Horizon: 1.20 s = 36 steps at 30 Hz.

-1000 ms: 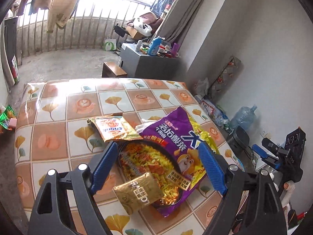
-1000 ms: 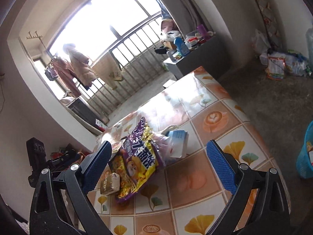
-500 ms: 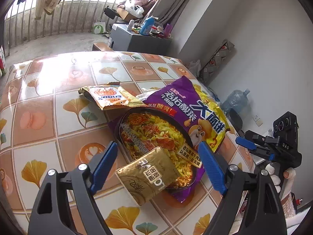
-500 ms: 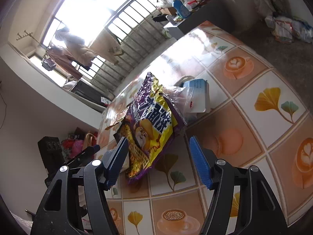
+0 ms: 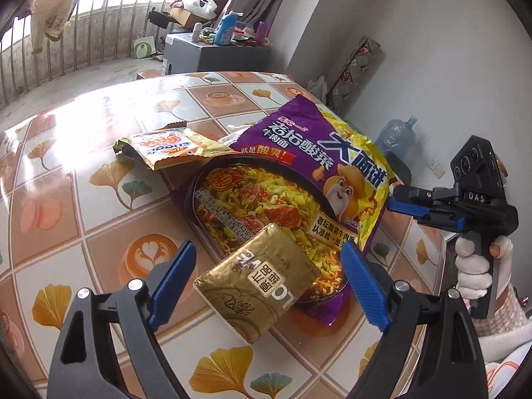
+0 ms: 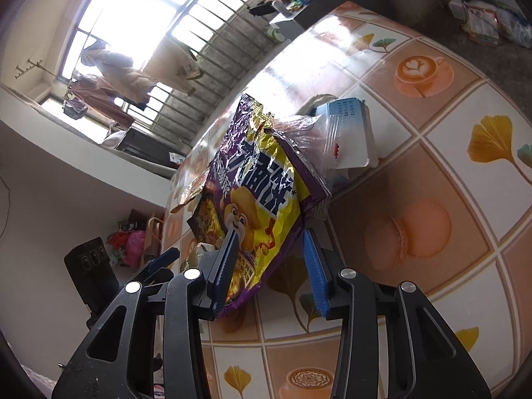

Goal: Collect trash
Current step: 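Grasp the gold packet with the left gripper while the right gripper grasps the purple noodle bag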

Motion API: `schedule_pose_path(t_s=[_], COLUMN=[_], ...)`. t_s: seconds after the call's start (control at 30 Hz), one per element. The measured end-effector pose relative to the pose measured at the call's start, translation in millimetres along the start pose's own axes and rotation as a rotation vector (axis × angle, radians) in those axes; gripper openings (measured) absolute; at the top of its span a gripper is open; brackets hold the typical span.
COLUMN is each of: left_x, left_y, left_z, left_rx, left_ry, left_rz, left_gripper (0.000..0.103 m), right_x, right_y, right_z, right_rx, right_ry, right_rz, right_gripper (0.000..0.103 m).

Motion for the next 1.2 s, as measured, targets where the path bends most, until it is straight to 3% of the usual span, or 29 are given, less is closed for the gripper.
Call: schedule_pose_path(t_s=[0.23,0.43,0.73,0.97,1.1,1.2], left_x=[-9,-11,-11,-10,-9,-9], left_y=[9,17,19,17,15,14], left_z=[-9,-1,-9,-4,1,-1], left_rx=[0.055,0.09,0.074,0.063,0.051,0.056], left_ry=[0.124,0.104,0.119,0.049,0.012,0.01], left_rz=[0.033,0.036,0.027,0.012,0.017,0.023], left_gripper=[0.088,0.087,0.063,0.045,0.041,0.042], right_x=[-2,-4,-3,-3,-2,1], right_y=[-1,4,12,13,13,10], right_z=[2,6,7,2,-1,-4], right_rx=[0.03,0.053,0.074,0.096,0.114,0.119], right_ry=[-0.007,0.0,0.019,0.025,0.038,0.065], right_rz=[0.022,0.048,0.047,0.034,0.032,0.019], right_gripper=[0.036,0.031,0.013,0.004,0.004,0.022])
Point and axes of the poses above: each gripper's, at about its wrist camera, not at the fingertips, and y roughly the way its jaws point, z to its left, x to its top, the point moved 4 cm from there along y, roughly the way its jaws point, and after that the axes turned 1 degree about y, right-handed, at the moved point
